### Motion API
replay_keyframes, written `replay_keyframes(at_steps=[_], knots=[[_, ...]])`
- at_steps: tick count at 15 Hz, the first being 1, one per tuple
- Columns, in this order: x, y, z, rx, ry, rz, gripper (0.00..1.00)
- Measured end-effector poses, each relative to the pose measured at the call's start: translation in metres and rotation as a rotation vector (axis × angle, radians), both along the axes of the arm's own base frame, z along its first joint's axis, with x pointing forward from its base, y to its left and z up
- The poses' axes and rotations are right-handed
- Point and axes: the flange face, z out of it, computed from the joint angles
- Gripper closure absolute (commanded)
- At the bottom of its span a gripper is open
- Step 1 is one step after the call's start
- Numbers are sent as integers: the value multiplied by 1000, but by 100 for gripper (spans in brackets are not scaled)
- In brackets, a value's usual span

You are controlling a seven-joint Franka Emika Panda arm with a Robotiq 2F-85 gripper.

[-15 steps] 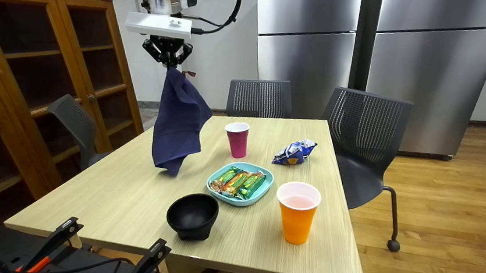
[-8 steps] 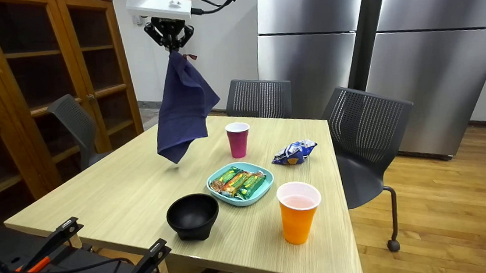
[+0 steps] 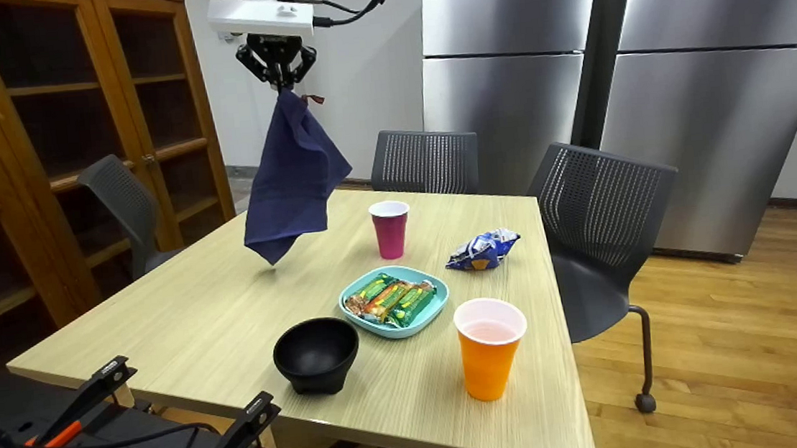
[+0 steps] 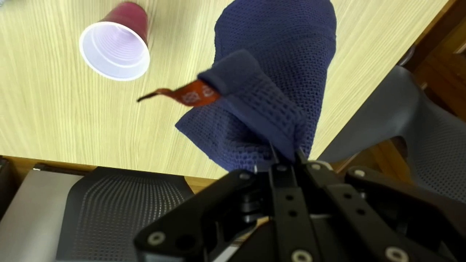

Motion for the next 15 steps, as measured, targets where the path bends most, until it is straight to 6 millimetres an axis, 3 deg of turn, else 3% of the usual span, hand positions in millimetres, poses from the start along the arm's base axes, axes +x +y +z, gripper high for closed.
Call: replay_keyframes(at_steps=[7,15], knots=[[2,-29,-13,-58,21,-8,99],[0,-45,-19,-74,24,-18,99]])
